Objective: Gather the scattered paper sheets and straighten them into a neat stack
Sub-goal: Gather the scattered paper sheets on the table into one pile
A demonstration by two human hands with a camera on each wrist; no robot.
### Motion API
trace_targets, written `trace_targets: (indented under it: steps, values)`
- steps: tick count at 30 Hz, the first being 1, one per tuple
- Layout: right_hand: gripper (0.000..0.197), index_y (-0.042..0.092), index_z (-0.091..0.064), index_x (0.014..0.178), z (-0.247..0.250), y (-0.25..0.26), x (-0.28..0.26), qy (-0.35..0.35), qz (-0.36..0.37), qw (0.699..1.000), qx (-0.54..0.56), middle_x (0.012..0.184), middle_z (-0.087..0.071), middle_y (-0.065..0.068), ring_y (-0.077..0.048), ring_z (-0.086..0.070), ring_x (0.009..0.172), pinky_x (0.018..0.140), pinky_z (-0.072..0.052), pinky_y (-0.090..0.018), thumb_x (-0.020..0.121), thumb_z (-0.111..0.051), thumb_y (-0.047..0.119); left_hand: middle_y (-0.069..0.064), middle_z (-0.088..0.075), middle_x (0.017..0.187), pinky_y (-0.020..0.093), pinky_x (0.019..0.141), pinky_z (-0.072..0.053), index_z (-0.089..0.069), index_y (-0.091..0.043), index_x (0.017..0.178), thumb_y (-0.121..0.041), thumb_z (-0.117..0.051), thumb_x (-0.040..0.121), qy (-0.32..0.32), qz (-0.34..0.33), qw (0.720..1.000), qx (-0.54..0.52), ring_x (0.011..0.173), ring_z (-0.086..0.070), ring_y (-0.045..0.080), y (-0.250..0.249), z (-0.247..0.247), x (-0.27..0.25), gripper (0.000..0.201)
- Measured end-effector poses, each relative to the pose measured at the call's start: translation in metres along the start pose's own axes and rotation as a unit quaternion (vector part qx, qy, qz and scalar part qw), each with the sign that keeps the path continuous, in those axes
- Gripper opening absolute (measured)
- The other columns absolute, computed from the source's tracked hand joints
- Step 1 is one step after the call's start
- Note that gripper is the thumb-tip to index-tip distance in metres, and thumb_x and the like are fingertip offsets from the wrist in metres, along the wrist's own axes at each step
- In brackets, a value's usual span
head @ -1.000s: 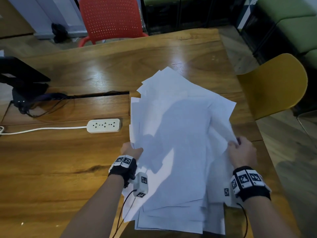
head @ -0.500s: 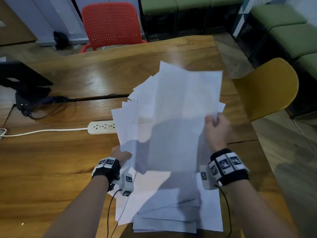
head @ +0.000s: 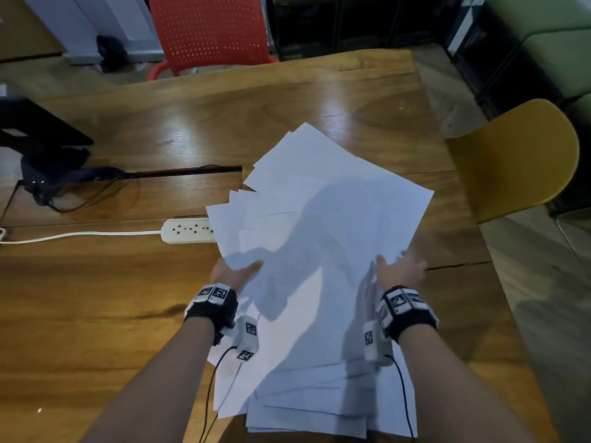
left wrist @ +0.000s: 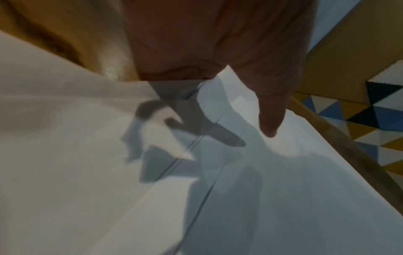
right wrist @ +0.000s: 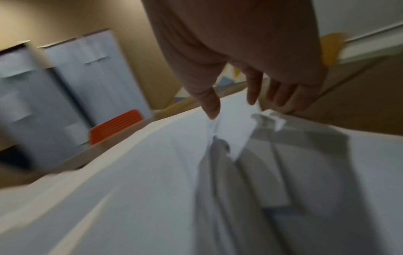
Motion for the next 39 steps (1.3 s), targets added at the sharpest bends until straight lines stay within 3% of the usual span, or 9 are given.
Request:
trace_targets:
  steps: [2, 6, 9, 13, 18, 22, 28, 33, 39]
  values:
    - [0.070, -0.003, -0.042, 0.127, 0.014, -0.022, 0.009, -0.007, -0.089, 0.995, -0.033, 0.135, -0.038, -0.024, -0.041, -0.043, 0.121, 0.092, -0.045, -0.049, 0.076, -0.075, 0.030, 0.017, -0.050, 0.140, 0.052, 0.097, -0.049, -0.029, -0.010, 0.145, -0.073, -0.079, 0.045, -0.002, -0.003, 0.999, 0.034, 0.122, -0.054, 0.038, -0.003, -0.005, -0.002, 0.129]
    - [0.078, -0.007, -0.037, 0.127, 0.008, -0.028, 0.005, 0.005, -0.067, 0.998, -0.009, 0.134, -0.039, -0.026, -0.043, -0.046, 0.119, 0.092, -0.045, -0.050, 0.070, -0.081, 0.023, 0.014, -0.044, 0.145, 0.049, 0.101, -0.045, -0.033, -0.009, 0.145, -0.061, -0.082, 0.056, 0.003, -0.032, 0.996, 0.084, 0.129, -0.047, 0.036, -0.010, -0.022, -0.007, 0.115]
    - [0.068, -0.008, -0.045, 0.123, 0.004, -0.025, 0.001, 0.030, -0.056, 0.998, 0.026, 0.127, -0.053, -0.027, -0.042, -0.054, 0.114, 0.084, -0.047, -0.043, 0.072, -0.080, 0.021, 0.009, -0.064, 0.120, 0.043, 0.088, -0.054, -0.057, -0.010, 0.124, -0.045, -0.086, 0.059, 0.019, -0.038, 0.998, 0.042, 0.105, -0.062, 0.032, -0.011, -0.032, -0.010, 0.080]
    - [0.042, 0.002, -0.062, 0.101, -0.008, -0.020, 0.001, 0.156, -0.032, 0.986, 0.041, 0.107, -0.067, -0.020, -0.035, -0.064, 0.092, 0.081, -0.052, -0.039, 0.072, -0.079, 0.027, 0.010, -0.068, 0.095, 0.031, 0.064, -0.051, -0.062, -0.005, 0.105, -0.029, -0.085, 0.062, 0.037, 0.003, 0.999, -0.004, 0.080, -0.064, 0.029, -0.003, -0.032, -0.014, 0.055]
    - [0.051, 0.002, -0.061, 0.108, -0.016, -0.033, -0.008, 0.269, -0.054, 0.946, 0.175, 0.101, -0.065, -0.015, -0.030, -0.063, 0.086, 0.079, -0.051, -0.038, 0.070, -0.084, 0.026, 0.014, -0.069, 0.106, 0.035, 0.074, -0.056, -0.064, -0.001, 0.114, -0.017, -0.079, 0.072, 0.037, 0.003, 0.999, -0.011, 0.091, -0.067, 0.030, -0.002, -0.020, -0.018, 0.047]
    - [0.074, 0.007, -0.050, 0.125, -0.007, -0.051, 0.006, 0.208, -0.053, 0.950, 0.228, 0.127, -0.058, -0.022, -0.035, -0.058, 0.114, 0.103, -0.043, -0.049, 0.068, -0.082, 0.041, 0.014, -0.069, 0.099, 0.023, 0.054, -0.047, -0.065, 0.001, 0.105, -0.008, -0.073, 0.077, 0.036, -0.014, 0.999, -0.007, 0.082, -0.064, 0.027, 0.000, -0.009, -0.020, 0.030]
    - [0.038, 0.000, -0.055, 0.125, -0.027, -0.037, -0.014, 0.308, -0.023, 0.935, 0.177, 0.120, -0.063, -0.015, -0.032, -0.059, 0.109, 0.094, -0.049, -0.045, 0.091, -0.062, 0.015, 0.013, -0.063, 0.098, 0.035, 0.071, -0.053, -0.055, 0.003, 0.105, -0.010, -0.071, 0.081, 0.025, -0.003, 1.000, -0.004, 0.086, -0.061, 0.029, 0.018, 0.005, -0.025, 0.032]
    - [0.031, -0.008, -0.059, 0.115, 0.000, -0.037, 0.001, 0.155, 0.013, 0.983, 0.093, 0.116, -0.064, -0.025, -0.038, -0.060, 0.107, 0.094, -0.048, -0.044, 0.089, -0.058, 0.008, 0.007, -0.050, 0.110, 0.037, 0.084, -0.048, -0.041, 0.000, 0.126, -0.009, -0.069, 0.082, -0.004, 0.018, 0.999, -0.027, 0.098, -0.055, 0.030, 0.027, 0.028, -0.031, 0.053]
    - [0.036, -0.015, -0.048, 0.121, 0.063, -0.029, 0.022, 0.004, 0.027, 0.993, 0.116, 0.123, -0.055, -0.034, -0.045, -0.054, 0.115, 0.095, -0.043, -0.044, 0.095, -0.051, 0.011, 0.025, -0.062, 0.111, 0.037, 0.079, -0.048, -0.055, 0.012, 0.115, 0.004, -0.066, 0.082, -0.090, -0.014, 0.996, 0.012, 0.089, -0.057, 0.033, 0.018, 0.067, -0.015, 0.036]
Point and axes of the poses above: each hand's wrist, its own x-axis towards the middle knuckle, its own z-axis out of the back of the hand, y = z × x, the point moved 9 cm from there along x, towards the middle knuckle
